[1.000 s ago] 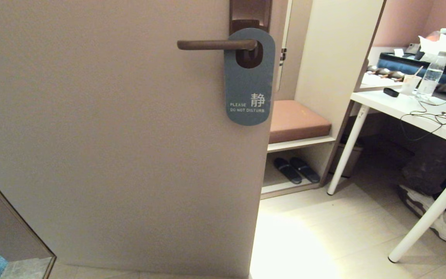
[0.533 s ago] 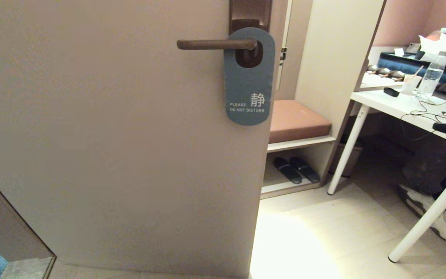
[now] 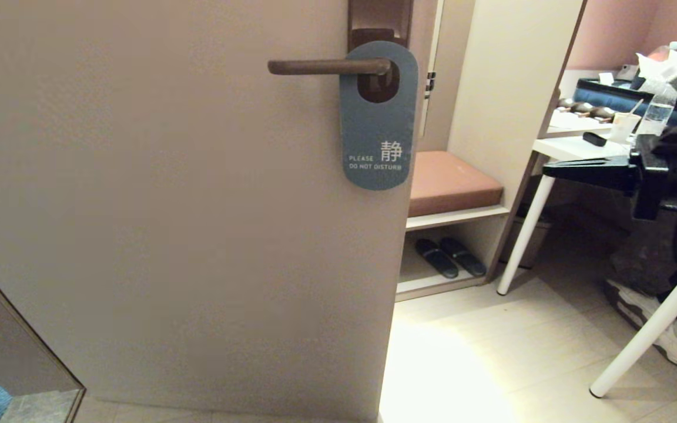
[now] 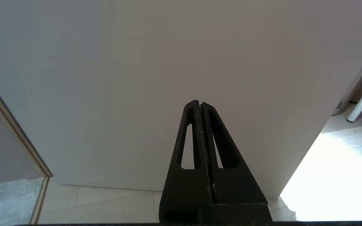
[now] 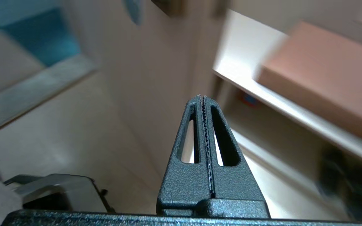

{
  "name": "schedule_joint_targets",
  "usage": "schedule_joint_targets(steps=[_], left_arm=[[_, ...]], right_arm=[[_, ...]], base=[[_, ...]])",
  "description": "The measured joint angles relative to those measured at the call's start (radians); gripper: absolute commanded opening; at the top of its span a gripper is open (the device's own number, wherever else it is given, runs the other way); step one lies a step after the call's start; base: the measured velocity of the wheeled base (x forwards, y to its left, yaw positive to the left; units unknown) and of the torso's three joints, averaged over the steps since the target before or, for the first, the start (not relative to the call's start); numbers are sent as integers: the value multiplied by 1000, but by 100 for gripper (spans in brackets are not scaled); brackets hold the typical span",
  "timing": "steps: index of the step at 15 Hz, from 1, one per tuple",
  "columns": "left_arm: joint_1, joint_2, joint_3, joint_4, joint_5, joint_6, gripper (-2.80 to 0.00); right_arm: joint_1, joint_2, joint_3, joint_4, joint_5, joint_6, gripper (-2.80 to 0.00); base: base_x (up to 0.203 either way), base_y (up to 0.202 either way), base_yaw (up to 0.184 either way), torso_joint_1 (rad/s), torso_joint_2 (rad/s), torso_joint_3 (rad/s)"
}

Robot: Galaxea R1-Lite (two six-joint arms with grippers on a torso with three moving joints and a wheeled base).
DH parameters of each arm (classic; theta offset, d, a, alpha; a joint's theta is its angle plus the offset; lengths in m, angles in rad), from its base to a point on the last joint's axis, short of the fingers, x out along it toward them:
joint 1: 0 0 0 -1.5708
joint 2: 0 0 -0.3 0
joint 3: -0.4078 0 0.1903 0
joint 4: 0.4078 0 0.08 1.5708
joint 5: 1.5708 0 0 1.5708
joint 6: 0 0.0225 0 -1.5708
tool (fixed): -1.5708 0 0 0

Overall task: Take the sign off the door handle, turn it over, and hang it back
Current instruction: Take down the sign

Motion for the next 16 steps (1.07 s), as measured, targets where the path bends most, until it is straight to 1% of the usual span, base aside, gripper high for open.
schedule_joint_targets(steps=[1,4,5,7,8,11,16], left_arm=[[0,0,0,0,0,0,-280],[0,0,0,0,0,0,-280],[0,0,0,0,0,0,-280],[0,0,0,0,0,0,-280],[0,0,0,0,0,0,-280],[0,0,0,0,0,0,-280],[0,0,0,0,0,0,-280]], right_arm=[[35,39,-36,-16,12,-1,-280],[123,139,-98,-166,20,3,-280],[146,163,-112,-188,20,3,-280],[176,194,-133,-189,21,6,-280],[187,204,-143,-180,21,8,0],[218,217,-152,-137,18,4,0],[265,221,-171,-134,15,1,0]], base=[[0,0,0,0,0,0],[0,0,0,0,0,0],[0,0,0,0,0,0],[0,0,0,0,0,0],[0,0,0,0,0,0],[0,0,0,0,0,0],[0,0,0,0,0,0]])
